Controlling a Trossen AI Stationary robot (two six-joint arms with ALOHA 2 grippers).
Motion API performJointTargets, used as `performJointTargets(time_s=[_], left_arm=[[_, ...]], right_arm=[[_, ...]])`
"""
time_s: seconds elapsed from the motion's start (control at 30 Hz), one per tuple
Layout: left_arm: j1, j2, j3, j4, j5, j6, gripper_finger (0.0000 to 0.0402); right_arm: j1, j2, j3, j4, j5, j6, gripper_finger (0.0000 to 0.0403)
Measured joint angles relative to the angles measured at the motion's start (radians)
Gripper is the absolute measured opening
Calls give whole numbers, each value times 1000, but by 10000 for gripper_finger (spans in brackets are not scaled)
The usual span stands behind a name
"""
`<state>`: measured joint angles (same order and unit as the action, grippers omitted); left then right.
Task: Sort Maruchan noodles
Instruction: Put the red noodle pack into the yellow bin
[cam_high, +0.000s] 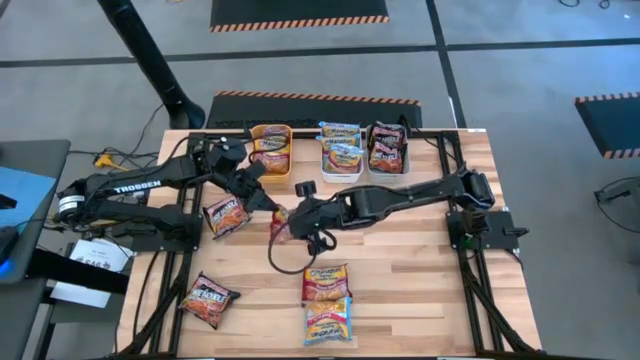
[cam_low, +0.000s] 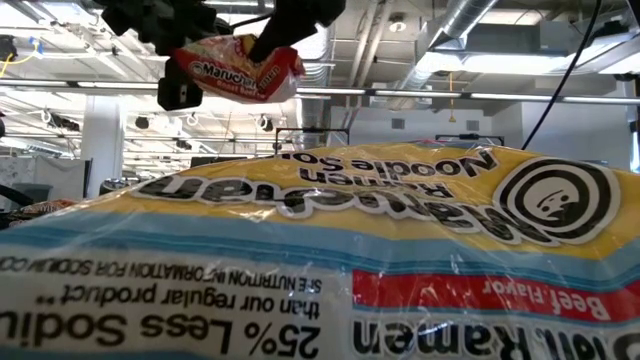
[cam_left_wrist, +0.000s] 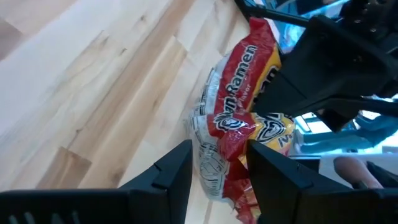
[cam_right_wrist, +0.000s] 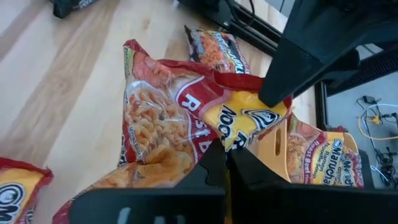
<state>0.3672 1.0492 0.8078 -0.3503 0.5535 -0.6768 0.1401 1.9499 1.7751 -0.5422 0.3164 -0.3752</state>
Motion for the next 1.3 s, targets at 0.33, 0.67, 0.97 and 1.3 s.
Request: performJointTargets(time_s=[0.33, 0.67, 0.97, 1.3], left_arm=[[-11, 0, 0, 71, 104, 1, 138], [-27, 0, 0, 81, 143, 39, 138], [-28, 0, 0, 80, 140, 96, 107], [-27, 0, 0, 80, 119, 116, 6]], right_arm=[[-7, 0, 18, 1, 0, -1, 8], [-19, 0, 18, 32, -3, -8, 8], [-23, 0, 18, 48, -3, -8, 8], [-25, 0, 17, 46, -1, -8, 8]])
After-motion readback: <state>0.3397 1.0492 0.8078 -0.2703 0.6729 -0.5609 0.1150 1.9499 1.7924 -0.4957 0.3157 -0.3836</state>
